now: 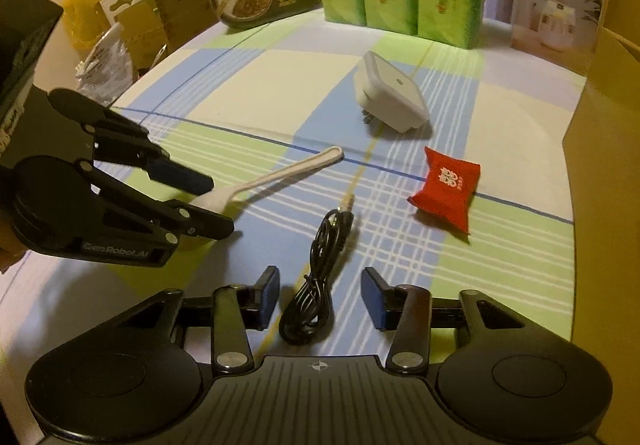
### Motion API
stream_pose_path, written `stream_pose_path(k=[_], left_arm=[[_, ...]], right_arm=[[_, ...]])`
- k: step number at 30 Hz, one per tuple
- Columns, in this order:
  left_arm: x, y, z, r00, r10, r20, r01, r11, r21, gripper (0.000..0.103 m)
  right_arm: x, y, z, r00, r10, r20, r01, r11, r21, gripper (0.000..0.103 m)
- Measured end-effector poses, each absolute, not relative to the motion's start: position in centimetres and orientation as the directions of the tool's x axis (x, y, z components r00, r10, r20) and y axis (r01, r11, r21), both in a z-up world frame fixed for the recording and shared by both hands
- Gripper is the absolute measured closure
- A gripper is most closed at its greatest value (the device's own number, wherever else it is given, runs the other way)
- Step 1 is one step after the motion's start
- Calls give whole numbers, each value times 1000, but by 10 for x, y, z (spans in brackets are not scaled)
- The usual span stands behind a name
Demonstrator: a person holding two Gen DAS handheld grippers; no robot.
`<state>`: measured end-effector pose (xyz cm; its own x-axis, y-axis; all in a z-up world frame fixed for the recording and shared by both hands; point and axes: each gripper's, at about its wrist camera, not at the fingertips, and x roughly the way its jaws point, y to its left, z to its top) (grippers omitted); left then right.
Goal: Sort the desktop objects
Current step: 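Close left gripper on the white spoon while right gripper closes on the black cable, then lift the spoon and cable and carry them toward the cardboard box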
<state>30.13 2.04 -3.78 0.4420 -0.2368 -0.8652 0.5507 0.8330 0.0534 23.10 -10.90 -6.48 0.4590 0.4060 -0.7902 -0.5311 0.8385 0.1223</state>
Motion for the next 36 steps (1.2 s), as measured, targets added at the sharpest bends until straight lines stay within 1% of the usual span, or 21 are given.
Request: stream_pose_path(k=[6, 7, 8, 10, 12, 13, 20, 24, 32, 36], left_arm=[[304, 16, -38, 455, -258, -852, 554, 831, 44, 70], [304, 15, -39, 452, -260, -854, 557, 829, 43, 70], [304, 14, -40, 448, -259, -856, 559, 828, 42, 70], [303, 14, -42, 443, -251, -860, 560, 827, 47, 71], [302, 16, -42, 442, -251, -861, 557, 829, 44, 76], [301, 18, -42, 440, -252, -862, 555, 831, 40, 77], [288, 23, -38, 412, -273, -869, 564, 826, 8, 77], [271, 23, -33, 406, -294, -865, 577, 817, -7, 77], [230, 15, -18, 409, -324, -853, 612, 791, -7, 77], [225, 11, -17, 421, -320, -849, 627, 779, 18, 77]], right_arm=[[232, -102, -70, 486, 387, -784, -560, 826, 60, 69], [232, -101, -70, 490, 386, -782, -562, 825, 56, 74], [233, -102, -71, 492, 386, -781, -563, 825, 54, 85], [234, -103, -70, 489, 387, -782, -556, 829, 62, 92], [234, -105, -70, 481, 390, -785, -551, 831, 76, 92], [234, -105, -69, 478, 390, -787, -550, 832, 79, 92], [219, -109, -58, 462, 411, -786, -552, 827, 108, 92], [207, -117, -52, 468, 396, -790, -540, 836, 99, 92], [179, -140, -46, 472, 370, -800, -497, 861, 105, 92], [165, -144, -44, 474, 372, -798, -492, 864, 110, 92]])
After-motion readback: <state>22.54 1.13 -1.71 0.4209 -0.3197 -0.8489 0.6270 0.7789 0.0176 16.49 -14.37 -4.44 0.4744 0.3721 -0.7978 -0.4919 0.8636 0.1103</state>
